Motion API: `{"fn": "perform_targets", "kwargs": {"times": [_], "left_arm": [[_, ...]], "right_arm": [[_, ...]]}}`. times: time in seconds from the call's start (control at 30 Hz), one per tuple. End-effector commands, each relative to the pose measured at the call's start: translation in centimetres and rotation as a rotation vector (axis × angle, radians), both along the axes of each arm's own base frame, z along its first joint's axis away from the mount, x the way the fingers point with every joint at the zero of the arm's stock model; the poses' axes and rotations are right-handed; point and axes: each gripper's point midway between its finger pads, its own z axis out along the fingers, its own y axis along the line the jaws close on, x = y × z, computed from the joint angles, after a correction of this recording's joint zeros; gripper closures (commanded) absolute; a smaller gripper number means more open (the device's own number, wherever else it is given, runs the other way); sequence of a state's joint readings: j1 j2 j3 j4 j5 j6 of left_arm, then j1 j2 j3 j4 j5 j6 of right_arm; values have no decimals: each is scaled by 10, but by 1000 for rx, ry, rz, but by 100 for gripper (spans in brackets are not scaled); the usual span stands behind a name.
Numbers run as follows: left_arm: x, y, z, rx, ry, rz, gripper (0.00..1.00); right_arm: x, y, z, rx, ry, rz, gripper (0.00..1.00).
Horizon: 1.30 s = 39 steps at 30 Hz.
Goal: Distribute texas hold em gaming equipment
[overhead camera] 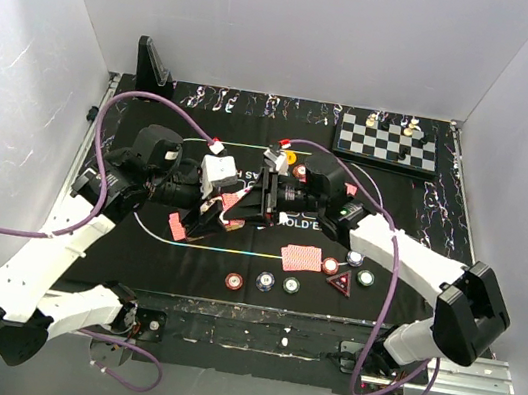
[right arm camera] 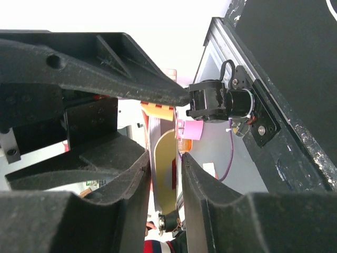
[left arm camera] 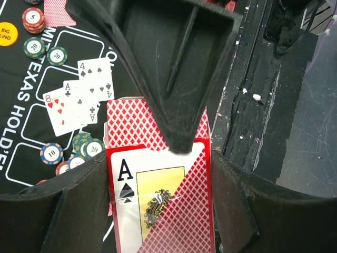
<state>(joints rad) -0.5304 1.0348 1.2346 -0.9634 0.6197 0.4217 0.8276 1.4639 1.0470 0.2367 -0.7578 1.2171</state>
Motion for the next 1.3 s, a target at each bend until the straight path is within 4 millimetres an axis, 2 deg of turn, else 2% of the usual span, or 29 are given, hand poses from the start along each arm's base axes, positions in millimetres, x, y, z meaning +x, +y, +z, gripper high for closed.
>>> {"fn": "perform_targets", "kwargs": {"times": [0.0,0.57,0.83,1.03,1.13,1.2,1.27], "left_arm": [[-2,-2,15,-50,-40,-10,83],[-4,-3,20,-62,-37,-13,82],[-5,-4,21,-67,-34,-16,82],[-6,-3,19,-68,-33,-13,82],[-7,-3,18,-70,-31,-13,82],[-7,-3,18,-70,-33,-11,82],[-7,-2,18,-70,-34,-10,82]], "right_arm": [[1,-15,11,32,-39,-16,65],[10,-28,1,-28,-63,-62,74],[20,-43,-6,-76,-80,-106,78],[22,-47,-1,-67,-85,-120,79],[23,-49,8,-34,-84,-127,79],[21,-50,14,-9,-87,-122,70],[21,-50,19,7,-82,-128,53]]}}
